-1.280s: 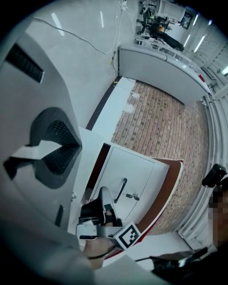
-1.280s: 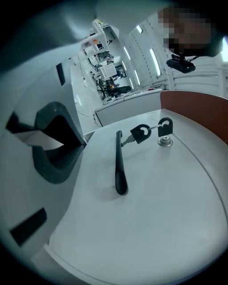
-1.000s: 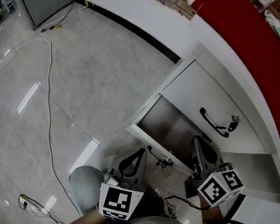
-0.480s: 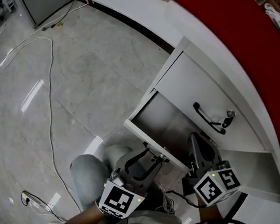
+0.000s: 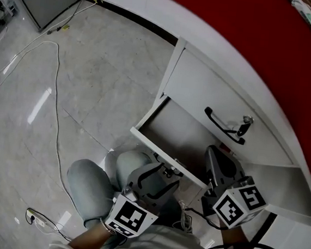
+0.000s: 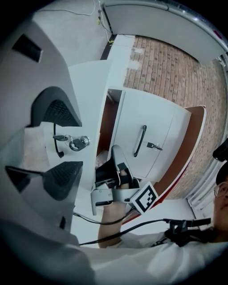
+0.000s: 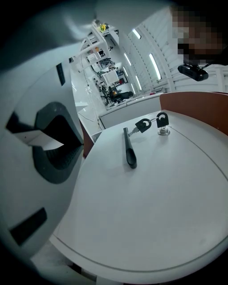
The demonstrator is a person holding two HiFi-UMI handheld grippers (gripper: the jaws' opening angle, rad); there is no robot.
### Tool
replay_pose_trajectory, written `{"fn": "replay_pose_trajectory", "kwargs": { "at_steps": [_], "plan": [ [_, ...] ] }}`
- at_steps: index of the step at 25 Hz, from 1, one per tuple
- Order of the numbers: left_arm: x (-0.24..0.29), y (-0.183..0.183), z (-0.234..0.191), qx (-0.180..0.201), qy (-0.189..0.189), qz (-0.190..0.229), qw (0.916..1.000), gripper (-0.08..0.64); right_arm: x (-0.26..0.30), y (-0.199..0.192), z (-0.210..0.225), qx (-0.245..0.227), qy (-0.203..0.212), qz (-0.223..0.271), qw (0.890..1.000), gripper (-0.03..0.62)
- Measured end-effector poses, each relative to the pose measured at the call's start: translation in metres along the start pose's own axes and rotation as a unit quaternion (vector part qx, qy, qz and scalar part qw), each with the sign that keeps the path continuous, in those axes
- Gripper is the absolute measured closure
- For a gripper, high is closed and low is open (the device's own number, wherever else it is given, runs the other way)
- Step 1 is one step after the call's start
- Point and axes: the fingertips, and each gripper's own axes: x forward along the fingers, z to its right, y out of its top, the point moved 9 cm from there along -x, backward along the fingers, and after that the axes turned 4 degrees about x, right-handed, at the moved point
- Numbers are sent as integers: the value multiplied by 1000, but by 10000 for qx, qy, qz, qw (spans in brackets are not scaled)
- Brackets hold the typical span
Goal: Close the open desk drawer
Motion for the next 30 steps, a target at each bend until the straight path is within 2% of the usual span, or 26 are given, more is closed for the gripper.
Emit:
{"fn": "replay_pose_trajectory", "kwargs": {
  "at_steps": [8, 12, 19, 27, 30],
  "plan": [
    [16, -7, 0, -166, 640, 206, 9976, 328, -12, -1, 14, -120, -139, 16, 9998, 594],
    [16, -8, 0, -324, 666, 231, 9970, 328, -12, -4, 14, -109, -127, -15, 9999, 594],
    [20, -5, 2, -359, 879, 182, 9953, 330, -17, -5, 14, -117, -165, 4, 9998, 594],
    [37, 3, -6, -331, 805, 169, 9961, 331, -24, -5, 21, -74, -345, 53, 9994, 594],
    [43, 6, -9, -295, 770, 177, 9964, 341, -25, -4, 21, -189, -438, 101, 9988, 594]
  ]
}}
